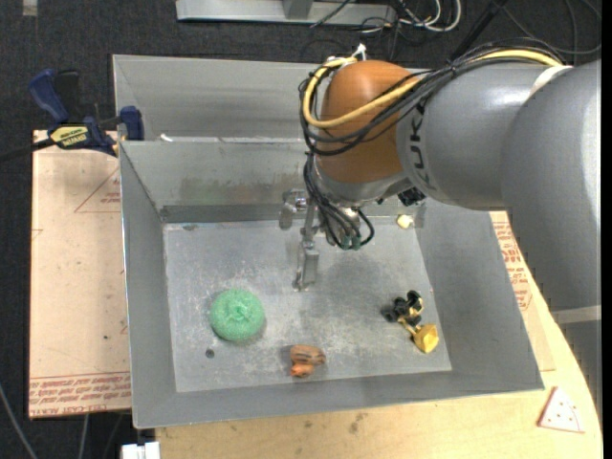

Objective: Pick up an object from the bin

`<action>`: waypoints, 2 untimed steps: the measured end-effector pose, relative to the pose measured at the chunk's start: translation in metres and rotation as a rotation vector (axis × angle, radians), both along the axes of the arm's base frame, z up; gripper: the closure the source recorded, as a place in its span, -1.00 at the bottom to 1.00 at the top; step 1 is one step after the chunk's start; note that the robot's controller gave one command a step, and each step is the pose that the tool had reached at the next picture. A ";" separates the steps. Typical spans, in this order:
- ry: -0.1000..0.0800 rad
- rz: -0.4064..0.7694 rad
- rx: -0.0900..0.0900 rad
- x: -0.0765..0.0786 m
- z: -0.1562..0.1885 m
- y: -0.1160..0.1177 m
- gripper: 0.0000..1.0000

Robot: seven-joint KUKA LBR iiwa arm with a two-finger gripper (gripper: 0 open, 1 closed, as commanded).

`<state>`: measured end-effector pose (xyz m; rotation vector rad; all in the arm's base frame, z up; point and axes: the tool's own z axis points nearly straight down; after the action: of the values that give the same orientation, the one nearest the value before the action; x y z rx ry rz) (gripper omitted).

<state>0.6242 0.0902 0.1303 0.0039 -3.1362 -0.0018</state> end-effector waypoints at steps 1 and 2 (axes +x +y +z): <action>-0.007 -0.002 0.001 0.001 0.005 0.000 -1.00; -0.004 0.011 0.000 -0.045 -0.061 0.066 -1.00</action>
Offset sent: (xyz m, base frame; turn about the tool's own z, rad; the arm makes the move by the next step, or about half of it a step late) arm -0.0448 0.0647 -0.0603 -0.0084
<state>0.5792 0.1561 0.0693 0.0217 -3.1405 -0.0023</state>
